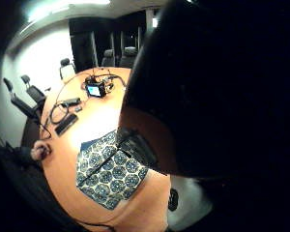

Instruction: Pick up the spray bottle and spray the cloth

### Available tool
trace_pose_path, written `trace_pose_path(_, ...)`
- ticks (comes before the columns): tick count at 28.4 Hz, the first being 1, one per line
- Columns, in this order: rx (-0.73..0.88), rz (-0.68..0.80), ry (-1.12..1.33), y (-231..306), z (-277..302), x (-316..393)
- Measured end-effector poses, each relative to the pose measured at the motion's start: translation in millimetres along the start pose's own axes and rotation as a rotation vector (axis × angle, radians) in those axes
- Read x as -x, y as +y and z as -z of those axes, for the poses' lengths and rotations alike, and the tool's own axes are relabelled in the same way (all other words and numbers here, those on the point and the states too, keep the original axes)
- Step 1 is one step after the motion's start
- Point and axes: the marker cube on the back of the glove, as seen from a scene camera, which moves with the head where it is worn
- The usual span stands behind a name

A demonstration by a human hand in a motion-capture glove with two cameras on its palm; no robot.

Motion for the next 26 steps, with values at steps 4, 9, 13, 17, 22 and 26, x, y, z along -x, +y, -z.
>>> trace_pose_path(4, 0.015, 0.081, 0.027, -0.4, -2.9, 12.9)
trace_pose_path(9, 0.033, 0.183, 0.054, 2.6, -11.4, 31.4)
trace_pose_path(13, 0.033, 0.283, 0.1, 6.9, -20.7, 43.9)
trace_pose_path(17, 0.064, 0.359, 0.116, 16.7, -27.1, 58.5)
trace_pose_path(22, 0.099, 0.439, 0.101, 29.2, -30.9, 79.3)
trace_pose_path(26, 0.102, 0.485, 0.102, 35.9, -33.2, 88.4)
